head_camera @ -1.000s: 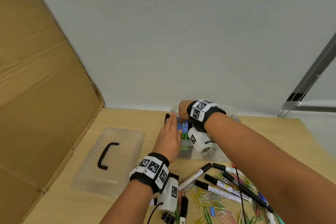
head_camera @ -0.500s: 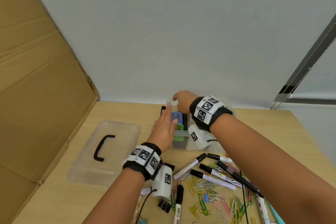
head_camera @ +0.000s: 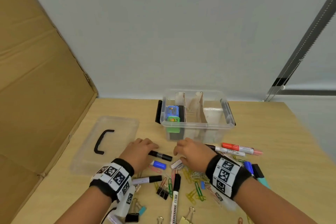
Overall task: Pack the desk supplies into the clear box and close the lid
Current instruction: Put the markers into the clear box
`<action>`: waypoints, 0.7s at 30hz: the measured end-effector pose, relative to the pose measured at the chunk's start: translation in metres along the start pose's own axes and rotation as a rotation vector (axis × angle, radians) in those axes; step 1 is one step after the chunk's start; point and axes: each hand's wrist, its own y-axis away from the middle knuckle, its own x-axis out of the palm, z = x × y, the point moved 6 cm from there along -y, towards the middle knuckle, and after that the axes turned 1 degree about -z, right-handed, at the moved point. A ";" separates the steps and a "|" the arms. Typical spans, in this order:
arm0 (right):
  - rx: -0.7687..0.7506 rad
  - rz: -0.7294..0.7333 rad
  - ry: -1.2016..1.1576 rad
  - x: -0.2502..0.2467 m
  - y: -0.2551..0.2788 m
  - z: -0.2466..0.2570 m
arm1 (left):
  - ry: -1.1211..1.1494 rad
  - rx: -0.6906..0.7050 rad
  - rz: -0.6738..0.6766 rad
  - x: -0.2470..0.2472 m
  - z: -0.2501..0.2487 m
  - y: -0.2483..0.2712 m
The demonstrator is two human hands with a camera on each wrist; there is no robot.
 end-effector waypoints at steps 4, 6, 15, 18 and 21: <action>0.015 0.090 0.130 0.019 -0.009 0.005 | -0.153 0.012 0.157 0.011 0.000 -0.005; 0.015 0.104 0.168 0.022 -0.011 0.007 | -0.178 0.009 0.168 0.011 0.000 -0.007; -0.019 -0.055 0.122 -0.003 0.001 0.016 | -0.169 -0.034 0.210 0.006 0.000 -0.021; -0.035 -0.206 0.048 -0.030 0.013 0.015 | -0.197 -0.034 0.227 0.008 0.000 -0.023; -0.015 -0.330 -0.125 -0.061 0.032 0.012 | -0.180 -0.034 0.234 0.008 0.000 -0.023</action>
